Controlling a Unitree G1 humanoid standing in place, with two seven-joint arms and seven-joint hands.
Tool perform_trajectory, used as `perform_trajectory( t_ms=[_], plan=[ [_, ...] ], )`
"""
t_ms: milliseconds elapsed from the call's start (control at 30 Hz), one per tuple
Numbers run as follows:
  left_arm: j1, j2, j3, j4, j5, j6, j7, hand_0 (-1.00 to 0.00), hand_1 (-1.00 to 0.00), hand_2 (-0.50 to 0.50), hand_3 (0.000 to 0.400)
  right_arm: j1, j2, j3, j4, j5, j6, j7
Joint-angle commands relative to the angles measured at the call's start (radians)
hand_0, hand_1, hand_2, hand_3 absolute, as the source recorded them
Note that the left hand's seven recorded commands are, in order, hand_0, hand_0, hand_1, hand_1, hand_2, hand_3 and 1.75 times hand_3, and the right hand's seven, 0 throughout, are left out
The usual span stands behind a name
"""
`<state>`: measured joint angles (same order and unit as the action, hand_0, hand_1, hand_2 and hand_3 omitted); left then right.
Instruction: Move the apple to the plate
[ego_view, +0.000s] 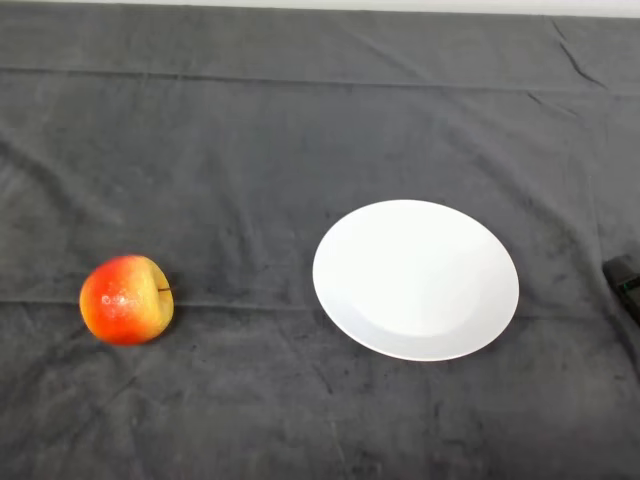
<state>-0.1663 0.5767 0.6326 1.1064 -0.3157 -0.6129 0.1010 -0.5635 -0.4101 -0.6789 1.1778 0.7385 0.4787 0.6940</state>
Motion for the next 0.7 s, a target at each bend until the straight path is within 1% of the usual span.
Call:
perform_trajectory(
  t_ms=[33, 333, 700],
  plan=[
    [0.030, 0.044, -0.032, 0.014, 0.027, -0.041, 0.009, 0.00, 0.00, 0.00, 0.000, -0.053, -0.031, -0.0186, 0.032, -0.0069, 0.008, 0.0092],
    [0.029, 0.036, -0.061, 0.014, 0.079, -0.129, 0.035, 0.00, 0.00, 0.00, 0.000, -0.053, -0.031, -0.0199, 0.032, -0.0083, 0.009, 0.0094],
    [0.020, 0.022, -0.111, 0.022, 0.168, -0.248, 0.092, 0.00, 0.00, 0.00, 0.000, -0.053, -0.031, -0.0215, 0.032, -0.0099, 0.009, 0.0099]
  ],
)
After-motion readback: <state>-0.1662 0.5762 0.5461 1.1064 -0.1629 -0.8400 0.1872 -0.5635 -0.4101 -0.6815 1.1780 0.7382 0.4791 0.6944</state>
